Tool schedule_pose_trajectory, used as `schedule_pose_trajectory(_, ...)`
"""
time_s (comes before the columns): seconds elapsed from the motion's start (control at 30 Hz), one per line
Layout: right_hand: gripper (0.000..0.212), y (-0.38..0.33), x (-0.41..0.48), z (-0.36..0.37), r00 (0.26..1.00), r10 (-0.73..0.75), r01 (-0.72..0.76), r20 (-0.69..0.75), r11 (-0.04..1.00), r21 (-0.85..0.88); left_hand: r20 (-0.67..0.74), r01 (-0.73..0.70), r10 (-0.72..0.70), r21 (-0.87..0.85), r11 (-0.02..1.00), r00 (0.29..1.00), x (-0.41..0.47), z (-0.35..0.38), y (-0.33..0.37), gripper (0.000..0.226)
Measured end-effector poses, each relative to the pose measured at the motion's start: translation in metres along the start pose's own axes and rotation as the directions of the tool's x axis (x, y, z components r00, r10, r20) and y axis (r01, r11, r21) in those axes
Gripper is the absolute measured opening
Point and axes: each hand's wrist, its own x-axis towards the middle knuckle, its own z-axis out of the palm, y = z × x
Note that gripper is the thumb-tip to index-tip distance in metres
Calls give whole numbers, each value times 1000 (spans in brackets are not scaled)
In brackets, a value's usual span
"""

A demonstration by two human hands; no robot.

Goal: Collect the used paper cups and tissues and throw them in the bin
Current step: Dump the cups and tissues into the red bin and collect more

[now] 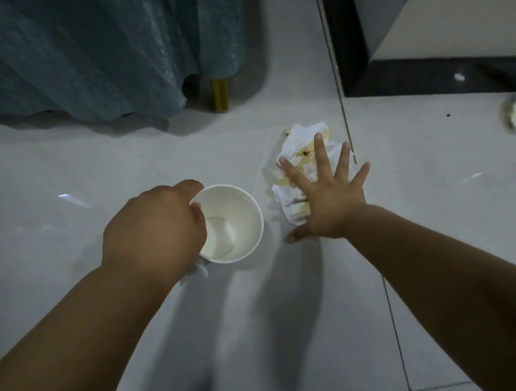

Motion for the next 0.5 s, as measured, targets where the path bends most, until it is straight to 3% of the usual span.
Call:
schedule_pose_trajectory(0.13,134,9,18,-14,995,-43,30,90,990,137,7,8,-8,4,1000,1000,2,0,-3,26)
schedule_pose_trajectory(0.37,130,4,20,-14,1000,15,-12,-26,992,126,8,15,-15,3,1000,1000,-4,2,-5,25)
schedule_pose_trajectory(0.5,120,0,10,-12,997,70,-72,19,976,205,7,7,-7,0,1000,1000,-14,4,-4,26)
